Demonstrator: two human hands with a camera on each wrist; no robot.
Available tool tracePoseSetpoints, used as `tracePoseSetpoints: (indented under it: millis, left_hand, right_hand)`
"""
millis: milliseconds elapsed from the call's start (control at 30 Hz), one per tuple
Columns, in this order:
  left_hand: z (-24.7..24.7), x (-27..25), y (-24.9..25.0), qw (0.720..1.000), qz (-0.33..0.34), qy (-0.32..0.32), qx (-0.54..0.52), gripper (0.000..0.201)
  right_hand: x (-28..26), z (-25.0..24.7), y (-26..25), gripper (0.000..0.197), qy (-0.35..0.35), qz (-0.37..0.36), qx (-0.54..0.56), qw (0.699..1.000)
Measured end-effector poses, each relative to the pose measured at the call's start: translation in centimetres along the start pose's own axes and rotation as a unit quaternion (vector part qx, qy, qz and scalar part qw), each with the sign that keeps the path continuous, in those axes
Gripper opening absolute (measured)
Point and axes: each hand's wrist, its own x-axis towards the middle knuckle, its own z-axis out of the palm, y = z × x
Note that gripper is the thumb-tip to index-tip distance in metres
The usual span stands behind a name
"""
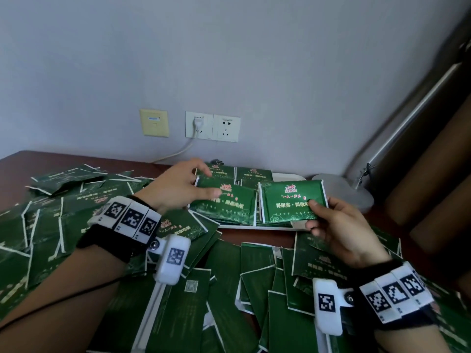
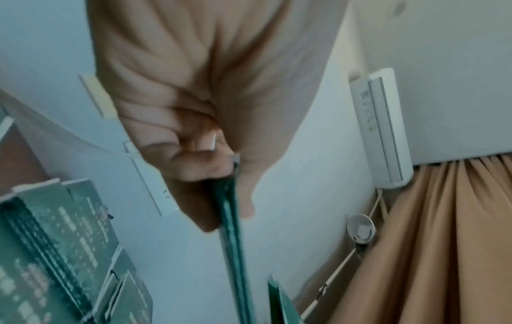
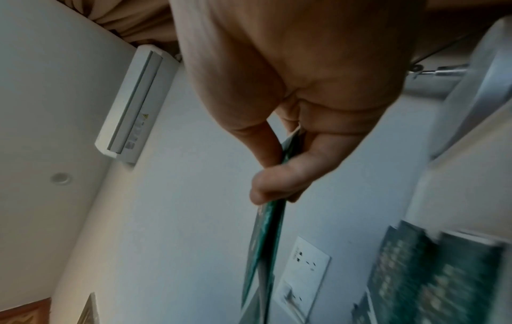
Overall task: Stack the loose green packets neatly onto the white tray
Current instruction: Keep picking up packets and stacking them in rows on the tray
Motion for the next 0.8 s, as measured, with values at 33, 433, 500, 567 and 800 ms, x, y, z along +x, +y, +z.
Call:
tracePoseSetpoints:
  millis: [33, 433, 500, 567, 800]
  left_hand:
    - [0.2, 0.2, 0.0, 0.998, 0.000, 0.039, -0.059, 0.045]
    - [3.0, 3.0, -3.4, 0.990, -0.037, 0.130, -0.048, 0.018]
    - [3.3, 3.1, -4.0, 0.990, -0.047, 0.128, -0.036, 0.018]
    - [3.3, 3.1, -4.2, 0.991, -0.055, 0.115, -0.027, 0.017]
    - [3.0, 3.0, -4.4, 0.993, -0.074, 0.074, 0.055, 0.033]
  right_hand:
    - [0.3, 0.2, -0.7, 0.005, 0.001, 0.003, 0.021, 1.000]
    - [5.1, 1.7, 0.1, 0.011, -0.014, 0.105, -0.029, 0.994]
    - [5.4, 1.5, 0.8, 0.014, -0.002, 0.116, -0.041, 0.992]
    - [5.8, 1.4, 1.2, 0.008, -0.005, 0.123, -0.053, 0.991]
    - [6.7, 1.5, 2.1, 0.021, -0.010, 0.123, -0.141, 0.982]
